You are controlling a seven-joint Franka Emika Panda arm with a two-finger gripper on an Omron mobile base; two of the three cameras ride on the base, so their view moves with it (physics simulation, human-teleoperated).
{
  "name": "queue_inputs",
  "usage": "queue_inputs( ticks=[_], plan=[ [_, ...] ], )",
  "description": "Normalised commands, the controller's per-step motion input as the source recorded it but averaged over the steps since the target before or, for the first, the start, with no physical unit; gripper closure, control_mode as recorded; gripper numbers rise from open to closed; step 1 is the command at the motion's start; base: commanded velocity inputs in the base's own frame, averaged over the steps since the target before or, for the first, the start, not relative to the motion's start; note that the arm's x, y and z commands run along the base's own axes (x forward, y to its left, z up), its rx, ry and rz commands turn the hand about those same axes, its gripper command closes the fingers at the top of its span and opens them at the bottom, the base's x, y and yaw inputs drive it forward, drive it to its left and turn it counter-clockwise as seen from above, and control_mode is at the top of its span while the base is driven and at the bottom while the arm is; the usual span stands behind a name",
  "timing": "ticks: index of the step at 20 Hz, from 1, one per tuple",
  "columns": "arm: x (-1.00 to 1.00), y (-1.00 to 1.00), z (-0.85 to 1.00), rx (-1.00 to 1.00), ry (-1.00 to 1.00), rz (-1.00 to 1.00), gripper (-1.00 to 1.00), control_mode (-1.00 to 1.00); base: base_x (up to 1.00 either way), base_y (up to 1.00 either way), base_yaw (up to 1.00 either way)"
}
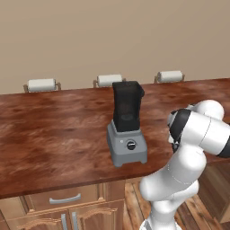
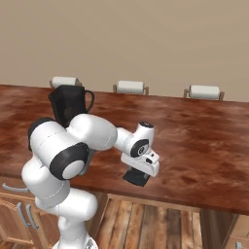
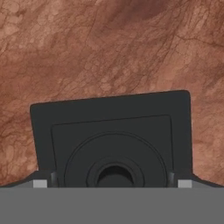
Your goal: Open the blender lid, put the peach in the blender, close the lid, and start the blender.
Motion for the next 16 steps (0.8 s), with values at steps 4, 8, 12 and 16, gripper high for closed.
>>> queue_inputs(
  ticks=[4,8,12,16],
  plan=[
    [0.00,0.13,-0.18,0.00,0.00,0.00,-1.00,-1.00,0.00,0.00,0.00],
    [0.00,0.13,-0.15,0.00,-0.03,0.00,1.00,-1.00,0.00,0.00,0.00],
    [-0.05,0.11,-0.16,0.00,-0.07,0.00,1.00,-1.00,0.00,0.00,0.00],
    [-0.04,0.16,-0.21,0.00,-0.07,0.00,1.00,-1.00,0.00,0.00,0.00]
  ],
)
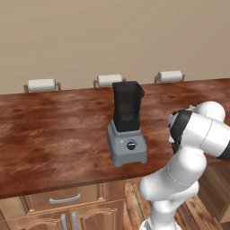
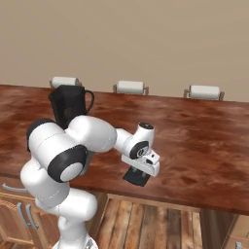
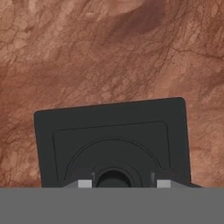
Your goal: Open the blender lid, put the peach in the blender, close the lid, and start the blender.
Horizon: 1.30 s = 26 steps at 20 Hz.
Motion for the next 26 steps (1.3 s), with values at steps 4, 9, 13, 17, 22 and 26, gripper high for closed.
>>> queue_inputs(
  ticks=[4,9,13,17,22,26],
  plan=[
    [-0.07,0.27,-0.26,0.00,-0.08,0.00,1.00,-1.00,0.00,0.00,0.00],
    [-0.04,0.33,-0.26,0.00,-0.05,0.00,1.00,-1.00,0.00,0.00,0.00],
    [0.00,0.21,-0.06,0.00,-0.01,0.00,1.00,-1.00,0.00,0.00,0.00],
    [-0.02,0.02,0.16,0.00,0.00,0.00,1.00,-1.00,0.00,0.00,0.00],
    [-0.17,0.00,0.69,0.00,-0.07,0.00,1.00,-1.00,0.00,0.00,0.00],
    [-0.20,0.00,0.97,-0.02,-0.15,0.00,1.00,-1.00,0.00,0.00,0.00]
  ],
)
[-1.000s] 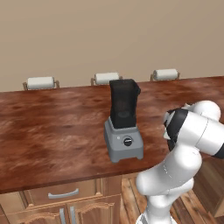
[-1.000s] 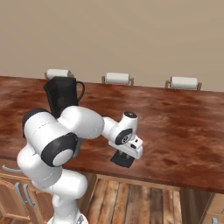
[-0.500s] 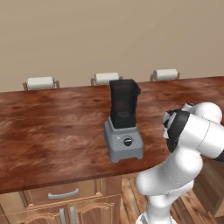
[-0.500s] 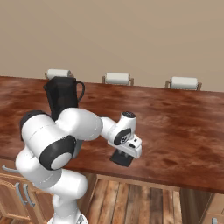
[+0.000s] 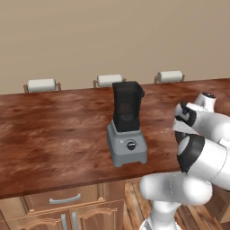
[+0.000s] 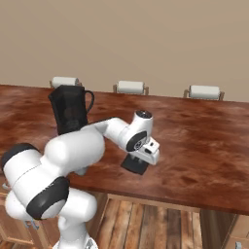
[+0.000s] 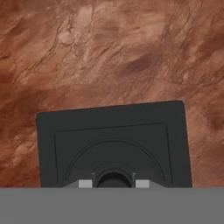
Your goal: Open the blender lid, put the peach in the blender, close the lid, and start the blender.
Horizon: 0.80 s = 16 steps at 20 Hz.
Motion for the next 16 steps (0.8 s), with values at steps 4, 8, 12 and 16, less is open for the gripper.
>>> queue_inputs(
  ticks=[4,8,12,16],
  plan=[
    [-0.19,0.11,1.00,-0.05,-0.10,0.00,1.00,-1.00,0.00,0.00,0.00],
    [-0.13,0.17,0.99,-0.06,-0.02,0.00,1.00,-1.00,0.00,0.00,0.00],
    [-0.13,0.25,0.93,-0.06,-0.01,0.00,1.00,-1.00,0.00,0.00,0.00],
    [-0.26,0.10,0.08,-0.01,-0.05,0.00,1.00,-1.00,0.00,0.00,0.00]
  ],
)
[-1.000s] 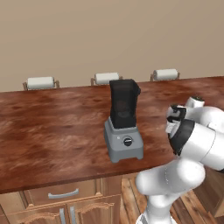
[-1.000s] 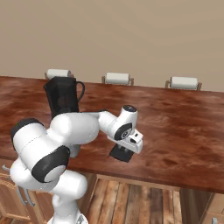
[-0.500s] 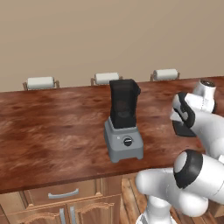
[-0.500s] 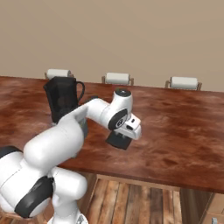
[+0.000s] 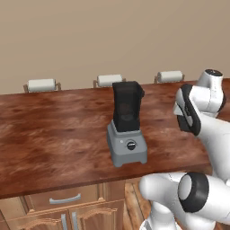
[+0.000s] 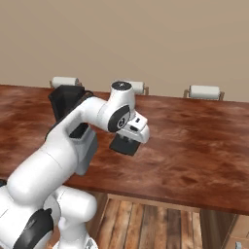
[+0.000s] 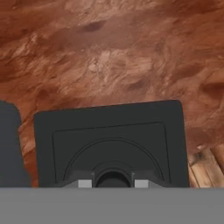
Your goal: Open the blender lid, put the peach in the blender, close the lid, and start the blender.
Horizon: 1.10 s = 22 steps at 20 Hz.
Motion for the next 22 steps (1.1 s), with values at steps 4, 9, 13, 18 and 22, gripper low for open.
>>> queue_inputs(
  ticks=[4,9,13,18,22],
  plan=[
    [-0.38,0.02,0.40,0.00,-0.15,0.00,1.00,-1.00,0.00,0.00,0.00],
    [-0.40,0.09,0.72,0.00,-0.13,0.01,1.00,-1.00,0.00,0.00,0.00],
    [-0.30,0.33,0.88,0.00,-0.15,0.00,1.00,-1.00,0.00,0.00,0.00],
    [-0.18,0.51,0.92,-0.04,-0.09,0.00,1.00,-1.00,0.00,0.00,0.00],
    [-0.17,0.51,0.91,-0.05,-0.06,0.00,1.00,-1.00,0.00,0.00,0.00]
  ],
)
